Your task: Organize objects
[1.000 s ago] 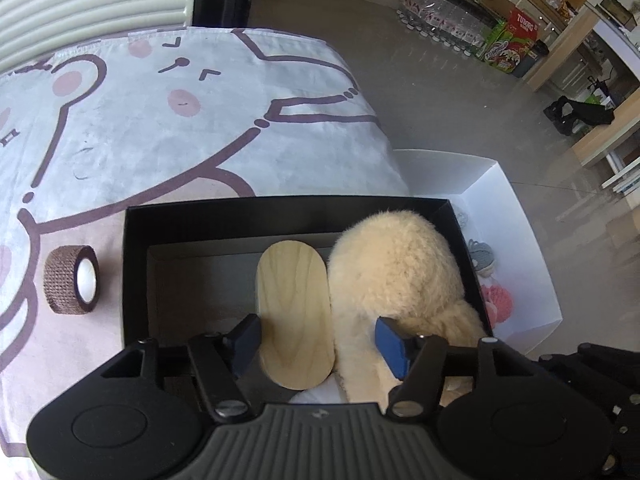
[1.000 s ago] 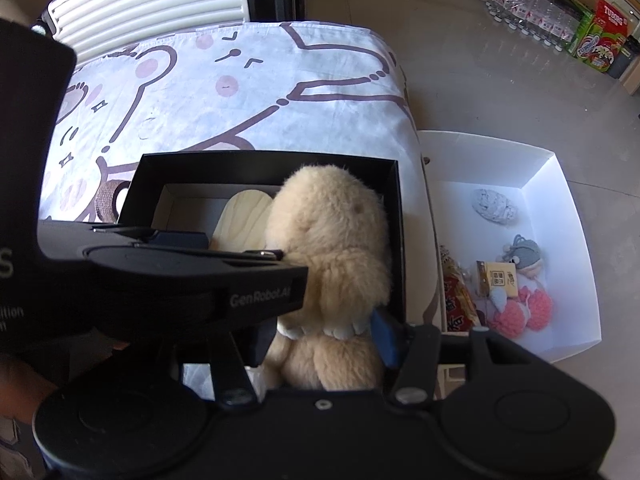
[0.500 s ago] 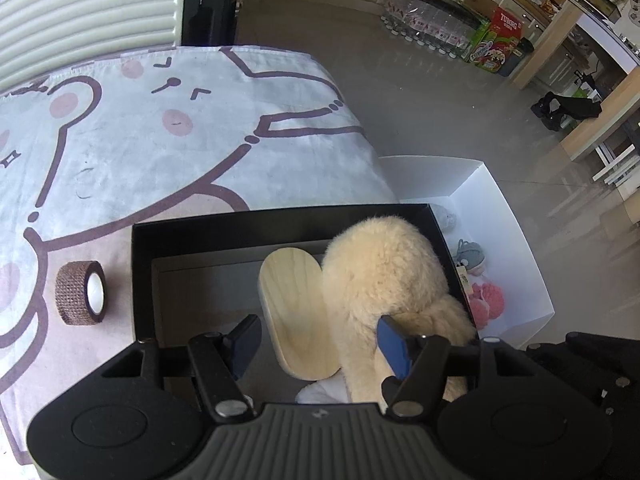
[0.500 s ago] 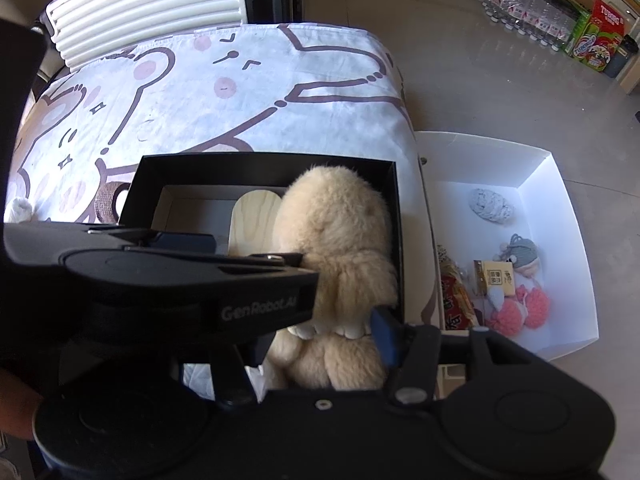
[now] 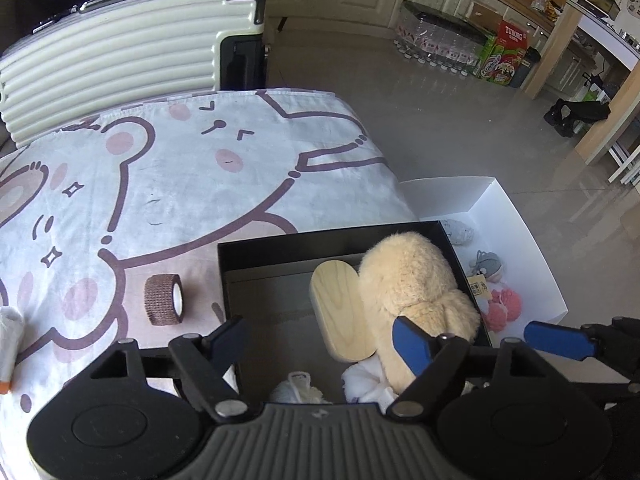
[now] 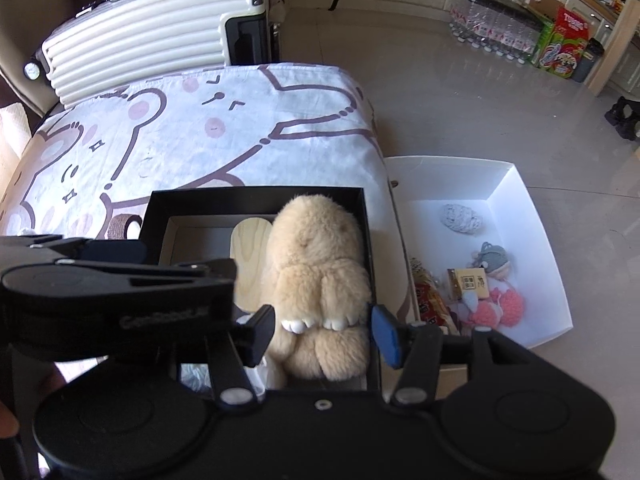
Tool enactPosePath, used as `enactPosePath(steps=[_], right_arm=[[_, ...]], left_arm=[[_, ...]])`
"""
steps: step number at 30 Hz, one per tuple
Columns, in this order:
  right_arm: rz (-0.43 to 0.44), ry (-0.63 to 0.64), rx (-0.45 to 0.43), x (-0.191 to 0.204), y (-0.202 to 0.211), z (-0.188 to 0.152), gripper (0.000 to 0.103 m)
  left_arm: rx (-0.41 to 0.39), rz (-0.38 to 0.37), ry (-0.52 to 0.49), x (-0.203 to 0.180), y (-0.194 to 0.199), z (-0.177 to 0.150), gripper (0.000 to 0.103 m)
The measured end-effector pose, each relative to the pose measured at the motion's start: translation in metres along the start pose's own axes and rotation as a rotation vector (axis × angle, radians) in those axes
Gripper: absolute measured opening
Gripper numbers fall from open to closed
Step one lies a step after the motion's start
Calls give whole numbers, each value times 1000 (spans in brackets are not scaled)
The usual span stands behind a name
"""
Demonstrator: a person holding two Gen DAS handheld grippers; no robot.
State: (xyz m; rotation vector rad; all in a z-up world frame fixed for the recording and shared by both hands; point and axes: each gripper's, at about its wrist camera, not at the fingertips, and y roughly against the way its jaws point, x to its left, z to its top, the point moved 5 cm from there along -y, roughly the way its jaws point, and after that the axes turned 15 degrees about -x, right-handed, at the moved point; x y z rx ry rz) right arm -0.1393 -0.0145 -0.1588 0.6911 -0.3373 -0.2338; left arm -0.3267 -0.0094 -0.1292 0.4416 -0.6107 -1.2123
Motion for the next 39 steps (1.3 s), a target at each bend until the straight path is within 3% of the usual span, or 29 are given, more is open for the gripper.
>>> enactPosePath(steps=[9, 15, 19, 25, 39], right_arm=[[-51, -55, -44, -14, 26, -2, 61], [-85, -71, -80, -18, 40, -2, 71], [-106, -71, -109, -18, 50, -2, 86], [-129, -75, -126, -17, 58, -3, 100], [-155, -71, -169, -13, 68, 0, 103]], left_arm=[[-30, 46, -23, 18, 33, 2, 92], [-47, 78, -52, 26, 53, 1, 100], [-55, 95, -73, 32, 63, -1, 103], [-65, 109, -67, 42, 74, -3, 103], [-74, 108, -64, 52, 81, -4, 103]])
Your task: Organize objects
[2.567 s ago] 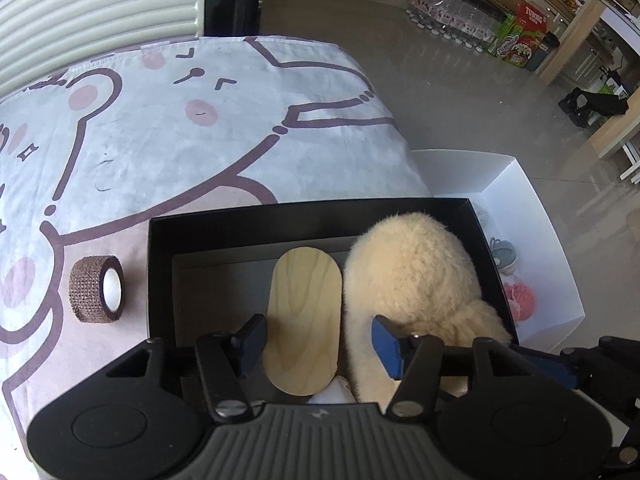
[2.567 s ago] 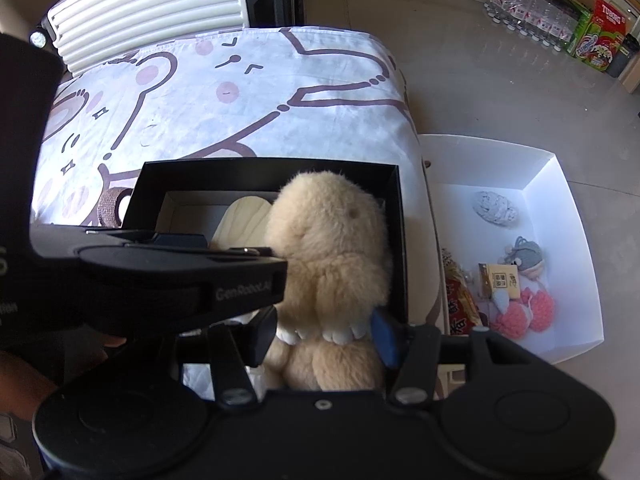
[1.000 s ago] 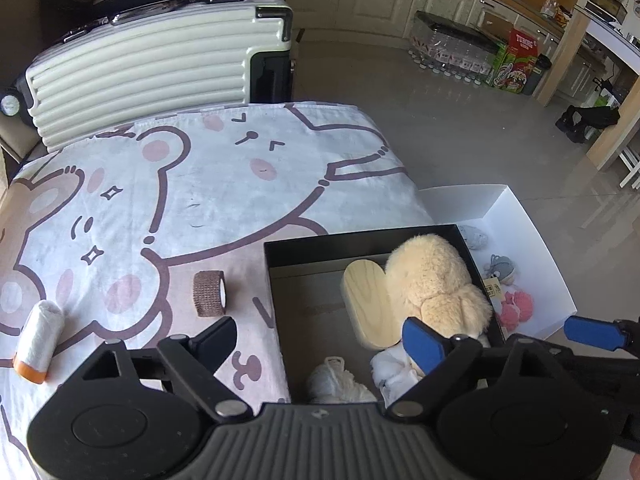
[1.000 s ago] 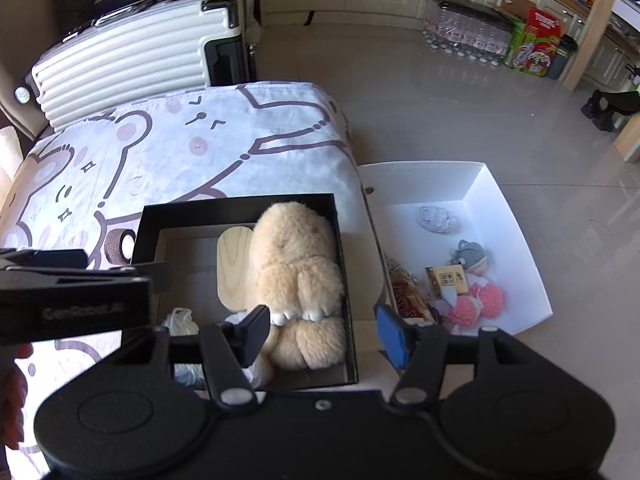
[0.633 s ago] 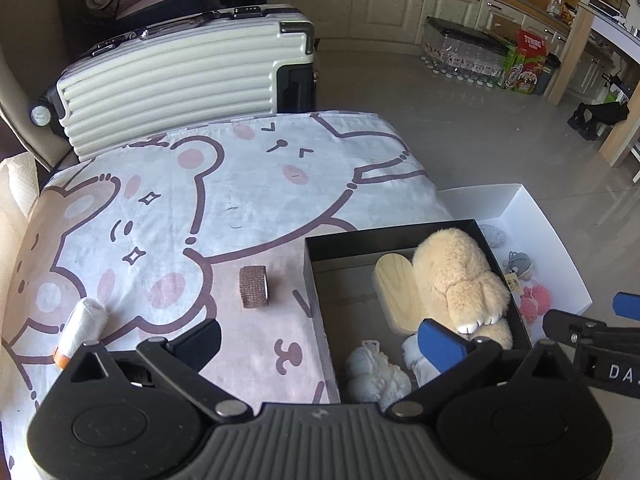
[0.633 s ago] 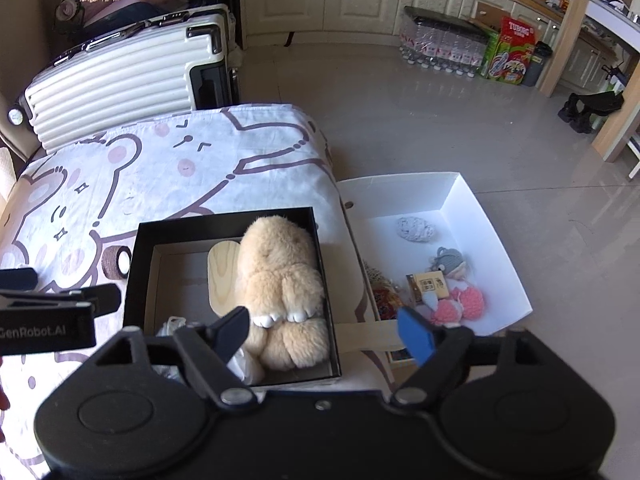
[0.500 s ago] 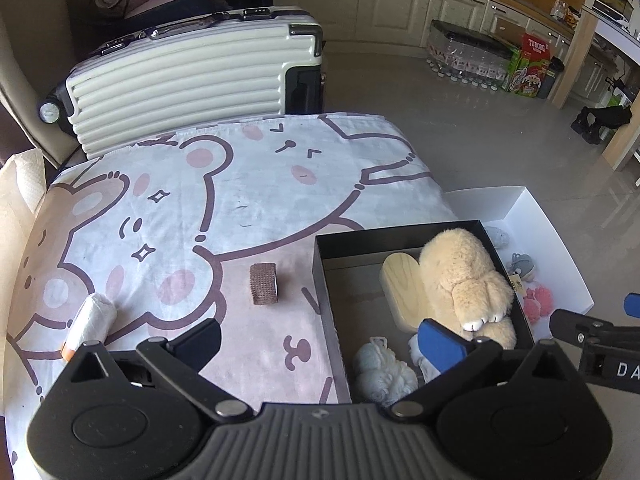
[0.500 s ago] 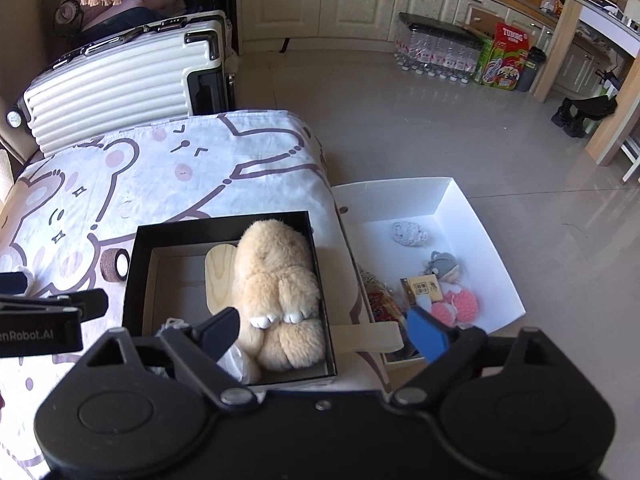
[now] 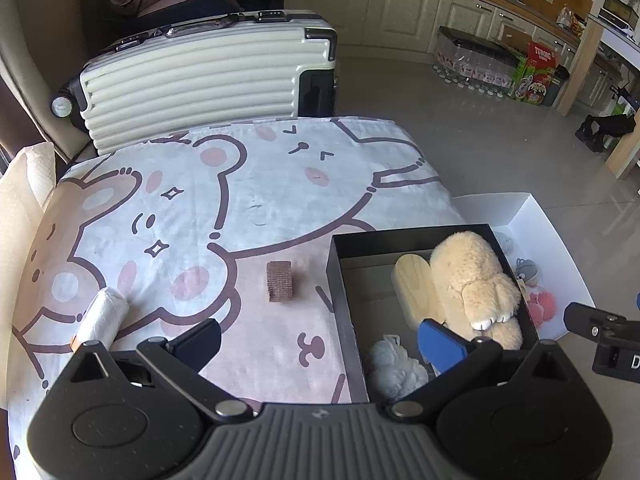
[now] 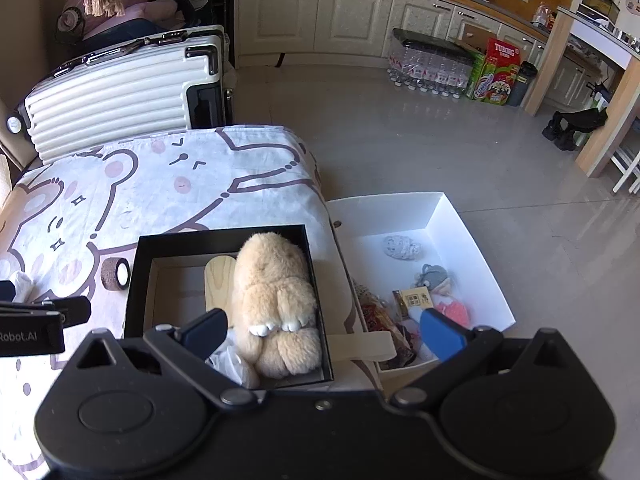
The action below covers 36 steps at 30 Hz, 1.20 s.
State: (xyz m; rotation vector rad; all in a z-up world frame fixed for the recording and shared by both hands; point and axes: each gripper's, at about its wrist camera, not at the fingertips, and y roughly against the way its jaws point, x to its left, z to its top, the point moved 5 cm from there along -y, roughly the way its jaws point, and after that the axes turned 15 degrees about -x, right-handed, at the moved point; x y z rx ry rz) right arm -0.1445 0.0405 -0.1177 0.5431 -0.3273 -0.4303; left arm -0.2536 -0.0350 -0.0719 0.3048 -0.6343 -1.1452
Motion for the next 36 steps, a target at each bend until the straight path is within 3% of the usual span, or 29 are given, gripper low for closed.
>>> enactPosePath(steps=[12, 36], right_arm=[[16, -12, -1, 16, -7, 1, 103], [171, 61, -17, 128, -10, 16, 103]], left_arm=[[-11, 31, 20, 29, -2, 1, 103], [-32, 150, 79, 137, 25, -3, 103]])
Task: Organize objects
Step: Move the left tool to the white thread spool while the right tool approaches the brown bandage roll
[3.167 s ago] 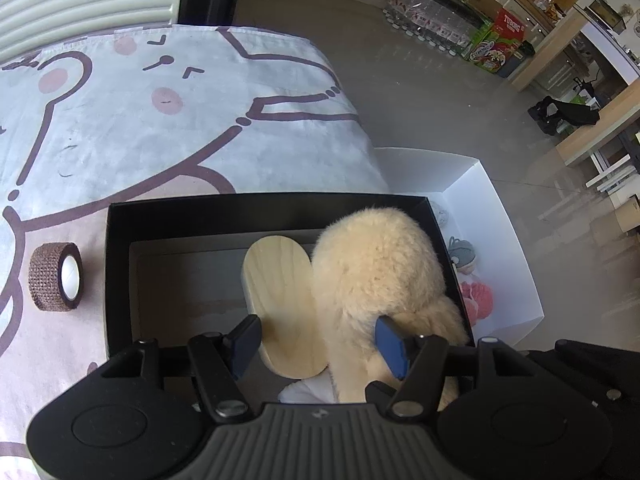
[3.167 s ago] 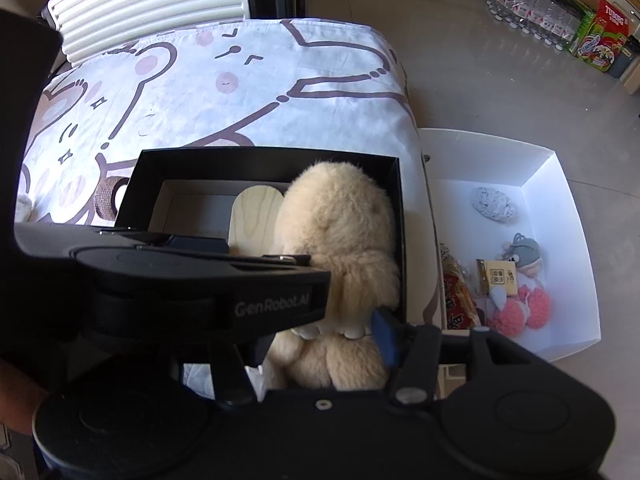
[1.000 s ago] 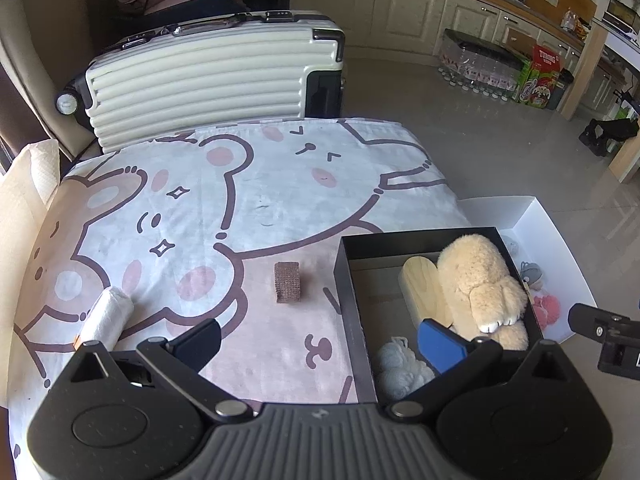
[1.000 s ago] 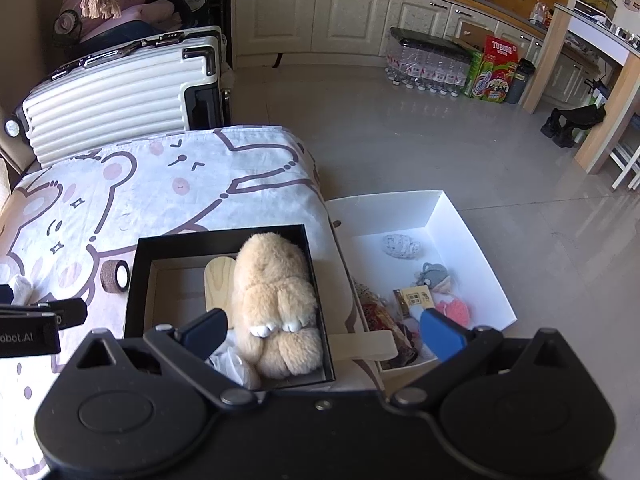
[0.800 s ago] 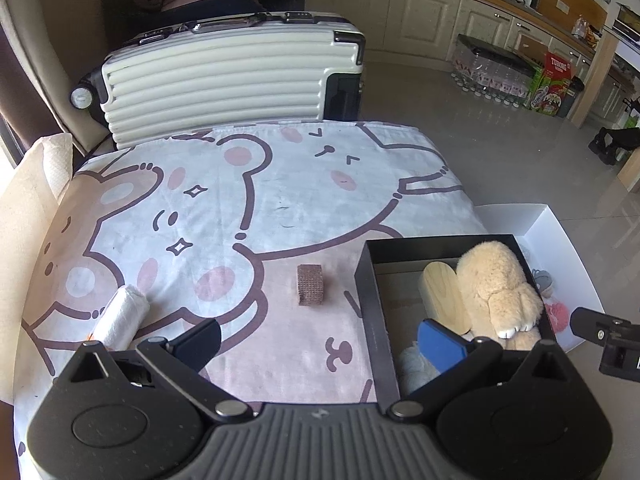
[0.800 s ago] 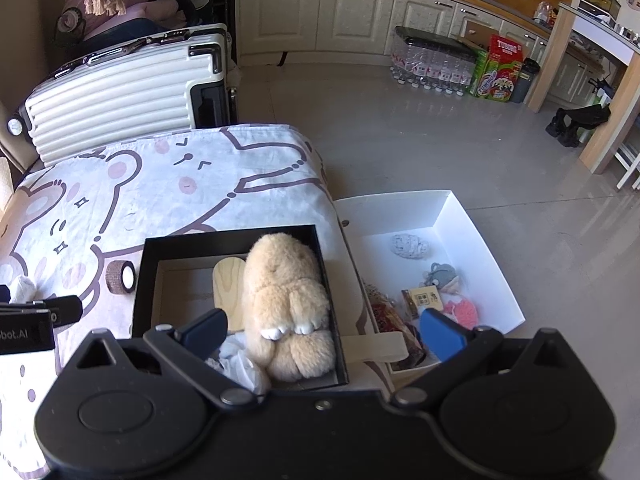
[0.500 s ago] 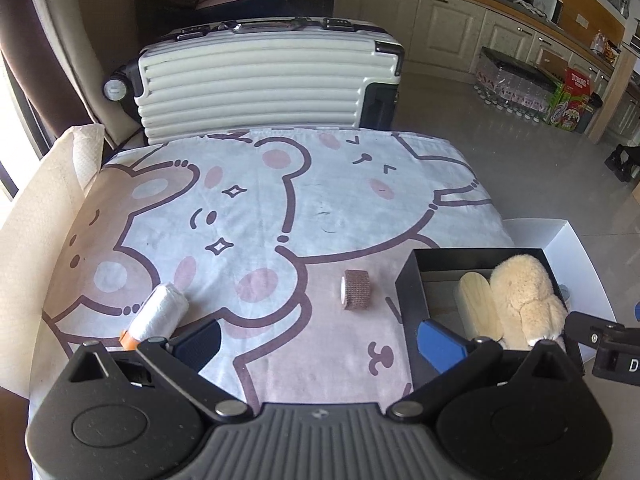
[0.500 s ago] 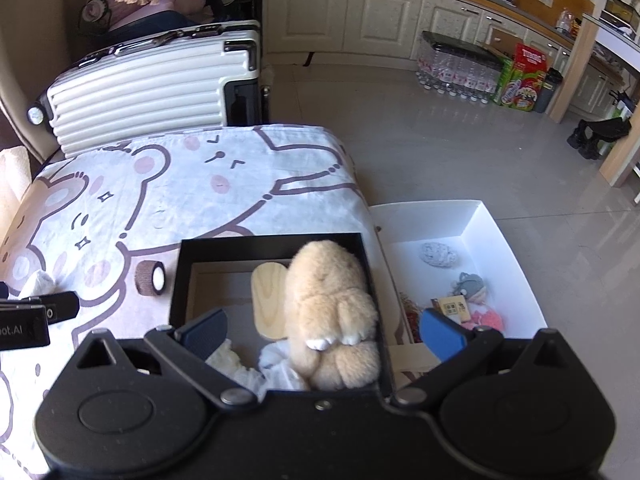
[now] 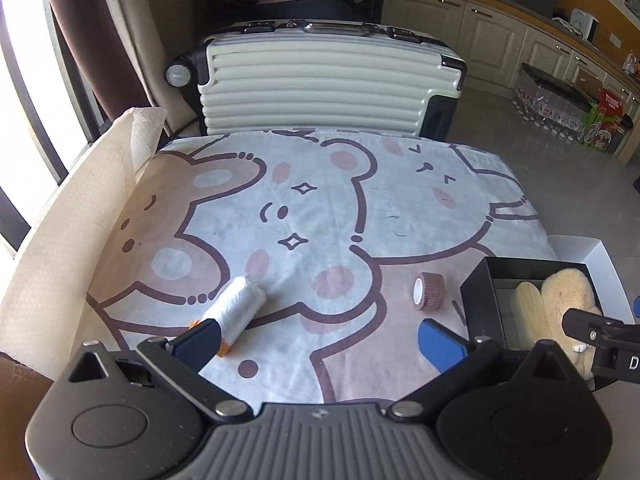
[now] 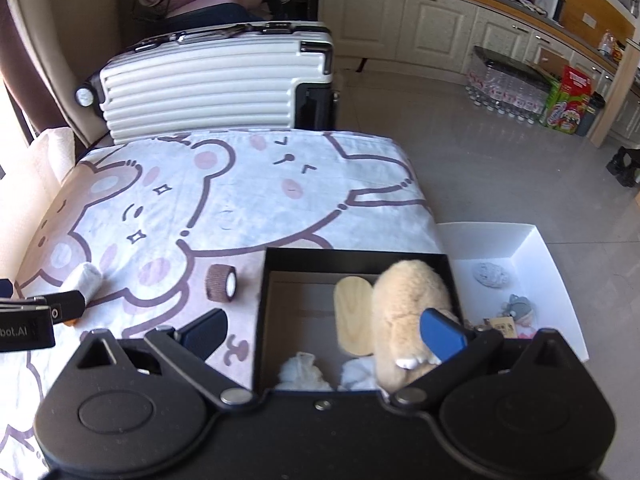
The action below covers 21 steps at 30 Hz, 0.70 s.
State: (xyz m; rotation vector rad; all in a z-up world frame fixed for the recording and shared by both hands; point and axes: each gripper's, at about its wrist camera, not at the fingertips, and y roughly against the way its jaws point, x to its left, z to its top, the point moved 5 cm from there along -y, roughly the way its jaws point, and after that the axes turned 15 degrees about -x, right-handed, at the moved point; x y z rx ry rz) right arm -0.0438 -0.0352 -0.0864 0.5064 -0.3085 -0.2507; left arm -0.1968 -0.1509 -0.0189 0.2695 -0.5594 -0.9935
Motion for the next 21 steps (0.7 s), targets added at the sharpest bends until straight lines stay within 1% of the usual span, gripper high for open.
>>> enactPosePath(steps=[7, 21], right_arm=[[31, 23, -1, 30, -4, 4, 103], [70, 32, -10, 73, -12, 10, 103]], left_arm=[[-2, 31, 23, 32, 4, 0, 103], [-3, 81, 58, 81, 7, -4, 103]])
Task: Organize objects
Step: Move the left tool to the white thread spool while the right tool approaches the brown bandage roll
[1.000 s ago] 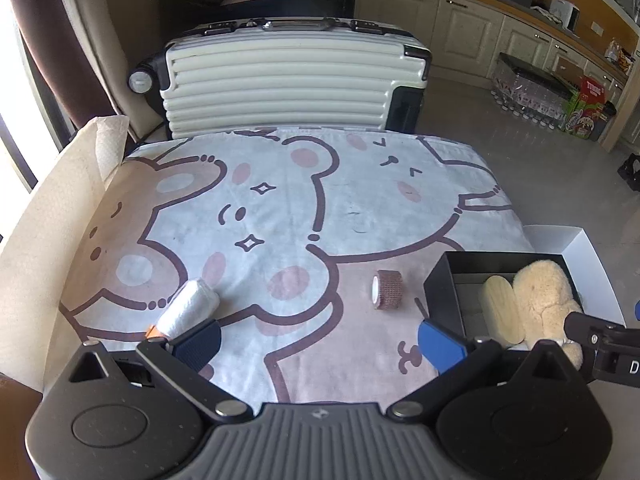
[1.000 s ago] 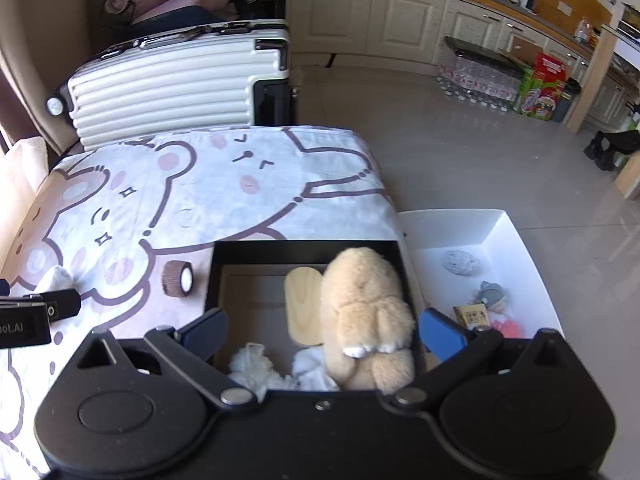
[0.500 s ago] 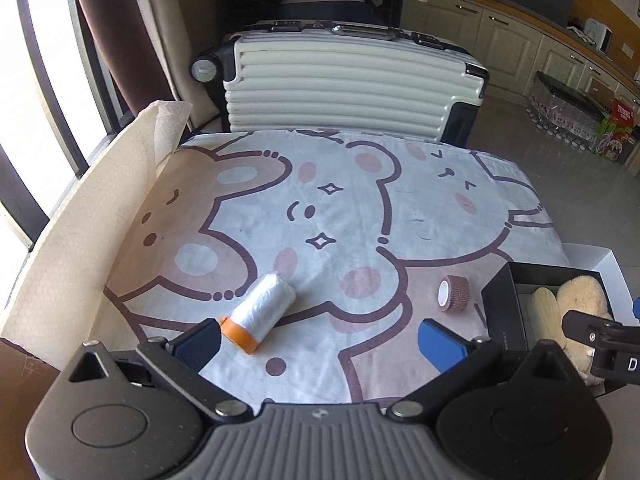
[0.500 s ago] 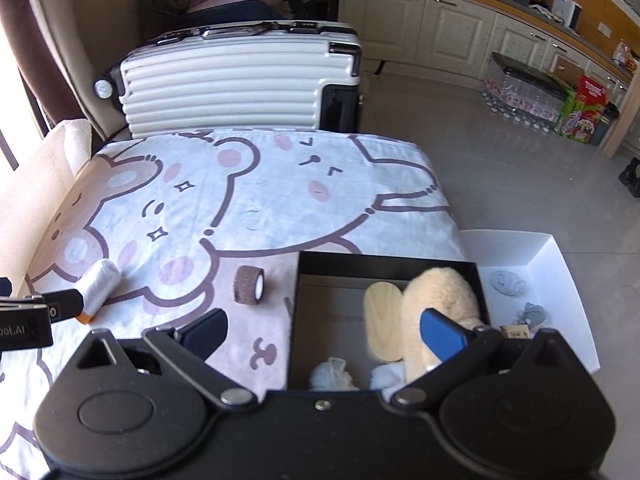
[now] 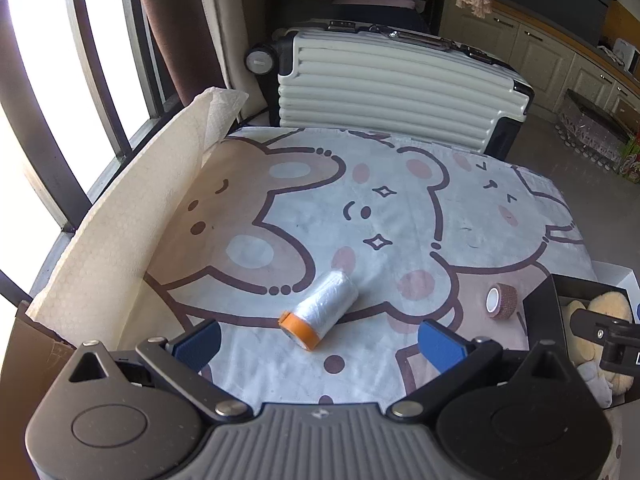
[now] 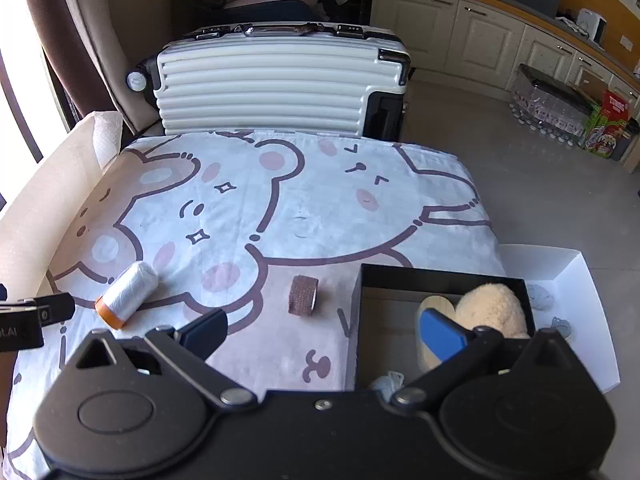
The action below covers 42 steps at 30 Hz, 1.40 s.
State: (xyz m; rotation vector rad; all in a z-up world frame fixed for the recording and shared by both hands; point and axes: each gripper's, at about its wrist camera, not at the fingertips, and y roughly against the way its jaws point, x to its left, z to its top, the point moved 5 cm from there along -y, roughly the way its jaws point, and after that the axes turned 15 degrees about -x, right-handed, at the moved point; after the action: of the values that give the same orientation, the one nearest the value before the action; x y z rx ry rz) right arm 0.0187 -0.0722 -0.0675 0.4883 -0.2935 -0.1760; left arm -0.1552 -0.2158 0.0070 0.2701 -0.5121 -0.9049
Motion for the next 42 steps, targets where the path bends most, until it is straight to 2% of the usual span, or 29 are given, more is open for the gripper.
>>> enactPosePath(steps=[13, 22, 27, 32, 36, 42], right_arm=[[-12, -22, -30, 8, -10, 5, 103], [27, -34, -42, 15, -22, 4, 103], [33, -76, -26, 14, -35, 7, 103], [87, -156, -19, 10, -50, 6, 103], [108, -182, -28, 9, -62, 6, 103], [128, -274, 18, 0, -91, 1, 101]], left_arm=[[0, 5, -8, 8, -10, -1, 103], [-14, 29, 17, 15, -23, 1, 103], [-24, 40, 32, 14, -36, 2, 103], [-35, 41, 32, 13, -52, -1, 103], [-31, 20, 39, 14, -66, -4, 103], [3, -22, 7, 10, -88, -10, 103]])
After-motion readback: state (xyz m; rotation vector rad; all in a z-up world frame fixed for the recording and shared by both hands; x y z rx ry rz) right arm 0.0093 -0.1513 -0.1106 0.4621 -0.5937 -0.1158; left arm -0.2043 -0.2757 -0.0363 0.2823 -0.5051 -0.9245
